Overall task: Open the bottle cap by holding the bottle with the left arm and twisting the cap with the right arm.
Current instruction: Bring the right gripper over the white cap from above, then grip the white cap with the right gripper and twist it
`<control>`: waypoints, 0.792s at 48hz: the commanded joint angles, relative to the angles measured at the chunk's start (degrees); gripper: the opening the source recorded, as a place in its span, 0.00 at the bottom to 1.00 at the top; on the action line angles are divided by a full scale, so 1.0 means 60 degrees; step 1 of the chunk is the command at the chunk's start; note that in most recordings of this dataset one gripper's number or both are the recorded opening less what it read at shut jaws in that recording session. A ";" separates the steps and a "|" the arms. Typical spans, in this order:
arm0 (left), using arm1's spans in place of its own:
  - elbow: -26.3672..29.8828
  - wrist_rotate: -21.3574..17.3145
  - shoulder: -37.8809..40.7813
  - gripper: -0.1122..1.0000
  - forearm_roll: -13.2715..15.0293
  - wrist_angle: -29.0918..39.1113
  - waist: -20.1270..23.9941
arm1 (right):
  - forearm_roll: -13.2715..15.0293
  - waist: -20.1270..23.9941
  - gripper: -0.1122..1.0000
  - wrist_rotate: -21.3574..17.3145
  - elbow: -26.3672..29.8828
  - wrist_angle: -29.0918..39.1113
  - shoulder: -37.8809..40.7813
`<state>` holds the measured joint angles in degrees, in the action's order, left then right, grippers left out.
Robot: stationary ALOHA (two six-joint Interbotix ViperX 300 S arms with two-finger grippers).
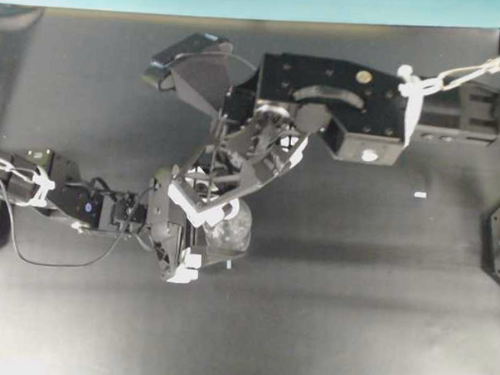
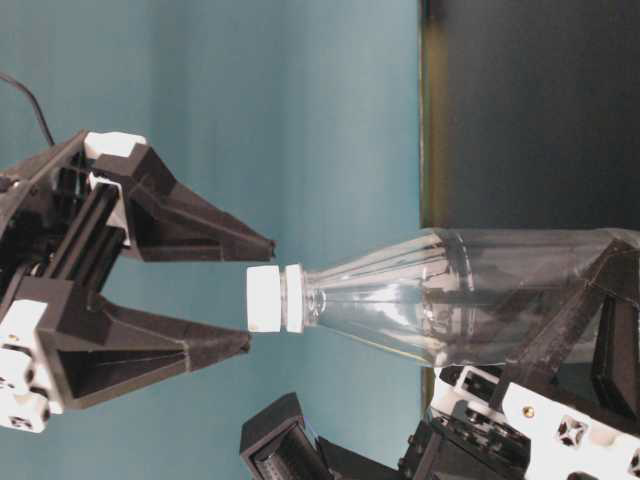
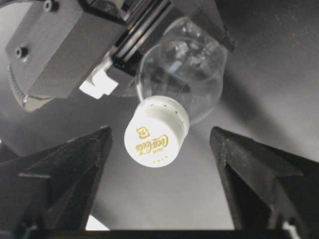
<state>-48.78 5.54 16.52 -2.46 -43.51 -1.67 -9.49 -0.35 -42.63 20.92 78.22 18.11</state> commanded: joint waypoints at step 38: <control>0.0029 0.0000 0.0029 0.83 -0.0029 0.0000 0.0103 | -0.0029 0.0132 0.43 0.4321 0.0981 0.0996 0.0410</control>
<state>-48.78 5.54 16.61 -2.46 -43.42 -1.32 -9.58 -0.26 -21.88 24.70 83.32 20.30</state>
